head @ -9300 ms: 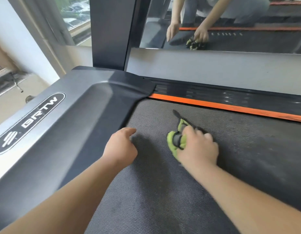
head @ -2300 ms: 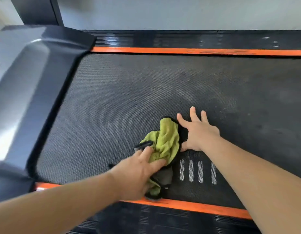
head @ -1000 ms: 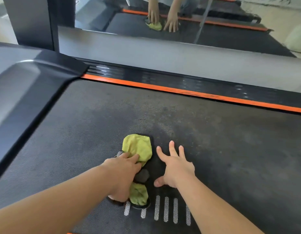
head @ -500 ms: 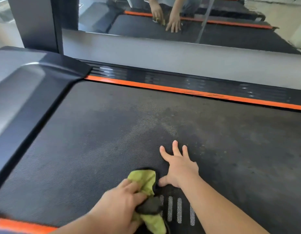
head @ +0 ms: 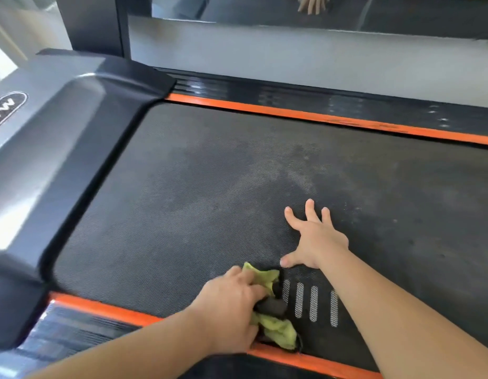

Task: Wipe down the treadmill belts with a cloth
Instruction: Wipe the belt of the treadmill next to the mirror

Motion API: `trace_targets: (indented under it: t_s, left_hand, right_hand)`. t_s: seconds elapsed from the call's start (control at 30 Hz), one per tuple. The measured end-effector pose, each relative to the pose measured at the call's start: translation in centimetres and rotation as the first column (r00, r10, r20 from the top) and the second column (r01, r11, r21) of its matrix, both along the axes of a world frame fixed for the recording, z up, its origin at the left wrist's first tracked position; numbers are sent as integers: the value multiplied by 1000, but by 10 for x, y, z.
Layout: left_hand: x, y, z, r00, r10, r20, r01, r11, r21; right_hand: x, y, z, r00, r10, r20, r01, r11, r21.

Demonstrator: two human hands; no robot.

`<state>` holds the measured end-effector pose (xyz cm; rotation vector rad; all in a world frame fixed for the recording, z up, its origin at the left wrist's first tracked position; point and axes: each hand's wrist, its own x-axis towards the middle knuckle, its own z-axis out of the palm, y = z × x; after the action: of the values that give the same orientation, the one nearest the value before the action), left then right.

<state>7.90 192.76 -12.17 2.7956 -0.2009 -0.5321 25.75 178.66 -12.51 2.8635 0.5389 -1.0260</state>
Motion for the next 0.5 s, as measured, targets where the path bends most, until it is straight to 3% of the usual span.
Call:
trace_targets:
  t_s: [0.13,0.2,0.23,0.4,0.5]
  left_hand:
    - [52,66,-6,965,236,114,-255,946,201]
    - [60,77,-8,899,427,95,-436,890,135]
    - [56,68,-8,893,444,68,-449,887,106]
    - [-5,-12,3,985,147,-87,-154,985,-84]
    - [-7,5,3,996,86,-11,-86,996,17]
  right_hand:
    - [-1,1,1,1000,-13,-14,13,1000,-2]
    - [-1,2,2,1000,-22,-17,22,1000,-8]
    - [-1,3,2,1000,-23,-21,22,1000,-15]
    - [-1,3,2,999,-26,-21,25,1000,-14]
    - [-3,3,3,1000,-20,-22,20,1000,-7]
